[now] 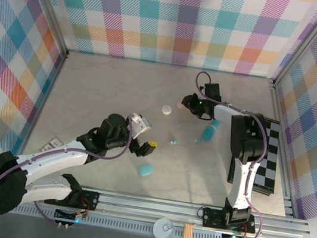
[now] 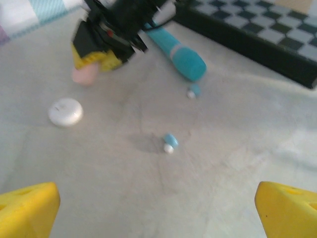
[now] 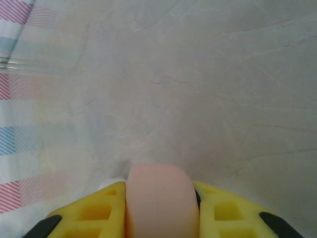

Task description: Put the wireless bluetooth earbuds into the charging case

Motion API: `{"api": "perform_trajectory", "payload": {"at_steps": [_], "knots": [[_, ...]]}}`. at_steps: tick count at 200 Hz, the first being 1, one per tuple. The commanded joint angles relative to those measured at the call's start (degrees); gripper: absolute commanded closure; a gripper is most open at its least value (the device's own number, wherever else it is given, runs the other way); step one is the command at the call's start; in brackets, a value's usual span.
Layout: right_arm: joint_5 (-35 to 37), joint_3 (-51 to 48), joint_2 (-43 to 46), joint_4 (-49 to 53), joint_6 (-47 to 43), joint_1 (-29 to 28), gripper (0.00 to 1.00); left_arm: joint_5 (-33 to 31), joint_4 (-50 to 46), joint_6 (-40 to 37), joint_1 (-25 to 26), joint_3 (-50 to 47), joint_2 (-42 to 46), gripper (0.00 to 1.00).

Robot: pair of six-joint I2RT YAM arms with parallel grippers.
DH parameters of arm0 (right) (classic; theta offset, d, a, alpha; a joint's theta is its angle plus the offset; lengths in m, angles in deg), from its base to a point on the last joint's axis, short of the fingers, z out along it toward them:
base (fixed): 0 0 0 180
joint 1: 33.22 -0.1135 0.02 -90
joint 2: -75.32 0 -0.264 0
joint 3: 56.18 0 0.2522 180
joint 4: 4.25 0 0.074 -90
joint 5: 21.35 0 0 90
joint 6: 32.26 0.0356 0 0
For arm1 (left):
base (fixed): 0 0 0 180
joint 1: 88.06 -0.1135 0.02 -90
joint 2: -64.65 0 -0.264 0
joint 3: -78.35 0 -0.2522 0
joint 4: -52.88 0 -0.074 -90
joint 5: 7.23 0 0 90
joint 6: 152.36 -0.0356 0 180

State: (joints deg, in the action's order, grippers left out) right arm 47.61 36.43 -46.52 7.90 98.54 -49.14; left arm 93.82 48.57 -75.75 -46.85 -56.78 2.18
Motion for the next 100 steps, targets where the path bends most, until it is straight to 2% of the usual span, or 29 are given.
{"api": "perform_trajectory", "payload": {"at_steps": [1,29,65,81,100], "knots": [[1.37,2.58,-1.61,2.28,-2.46,0.59,0.73,-3.45,-6.33,2.83,3.37,-2.02,1.60,0.00],[3.33,3.63,-1.29,5.15,-4.97,0.63,0.54,-5.41,-8.36,5.97,6.93,-3.68,1.83,0.00],[9.22,3.24,4.79,10.19,-10.66,0.65,0.29,-9.12,-12.53,7.55,12.53,-3.60,-0.52,0.00],[11.46,2.48,8.02,12.18,-12.86,0.68,0.22,-11.48,-12.15,8.99,15.84,-4.13,-2.28,0.00],[14.97,1.30,11.59,14.29,-15.12,0.69,0.18,-16.19,-12.70,9.94,19.76,-4.25,-4.85,0.00]]}}
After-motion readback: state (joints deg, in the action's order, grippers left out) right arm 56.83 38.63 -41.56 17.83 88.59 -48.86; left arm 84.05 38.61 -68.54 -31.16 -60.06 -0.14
